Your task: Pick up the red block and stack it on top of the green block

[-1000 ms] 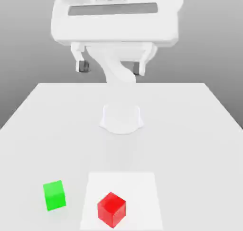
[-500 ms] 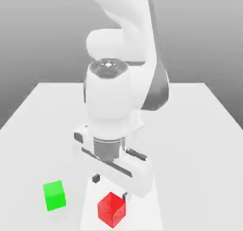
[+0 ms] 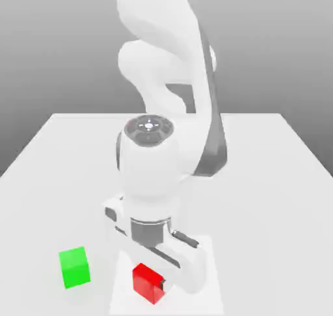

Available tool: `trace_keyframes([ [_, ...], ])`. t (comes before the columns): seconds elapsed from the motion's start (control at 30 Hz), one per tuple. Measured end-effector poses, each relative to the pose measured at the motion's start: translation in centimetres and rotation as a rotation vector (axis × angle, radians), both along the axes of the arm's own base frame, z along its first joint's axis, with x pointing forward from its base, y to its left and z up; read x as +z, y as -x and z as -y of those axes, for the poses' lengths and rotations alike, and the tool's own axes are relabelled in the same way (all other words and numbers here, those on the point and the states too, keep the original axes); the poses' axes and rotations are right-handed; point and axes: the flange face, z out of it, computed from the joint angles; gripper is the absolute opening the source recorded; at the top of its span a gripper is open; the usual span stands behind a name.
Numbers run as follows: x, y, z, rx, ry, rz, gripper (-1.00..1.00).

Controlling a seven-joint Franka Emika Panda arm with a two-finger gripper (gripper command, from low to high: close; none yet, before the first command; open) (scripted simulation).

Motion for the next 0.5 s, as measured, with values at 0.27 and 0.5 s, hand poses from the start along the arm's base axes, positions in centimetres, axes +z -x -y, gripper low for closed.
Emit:
trace_keyframes([
  [0.27,2.8,5.9,15.6,-0.176,0.0,-0.001,-1.0],
  [0.5,-1.5,6.0,15.6,-0.17,0.0,-0.001,1.0],
])
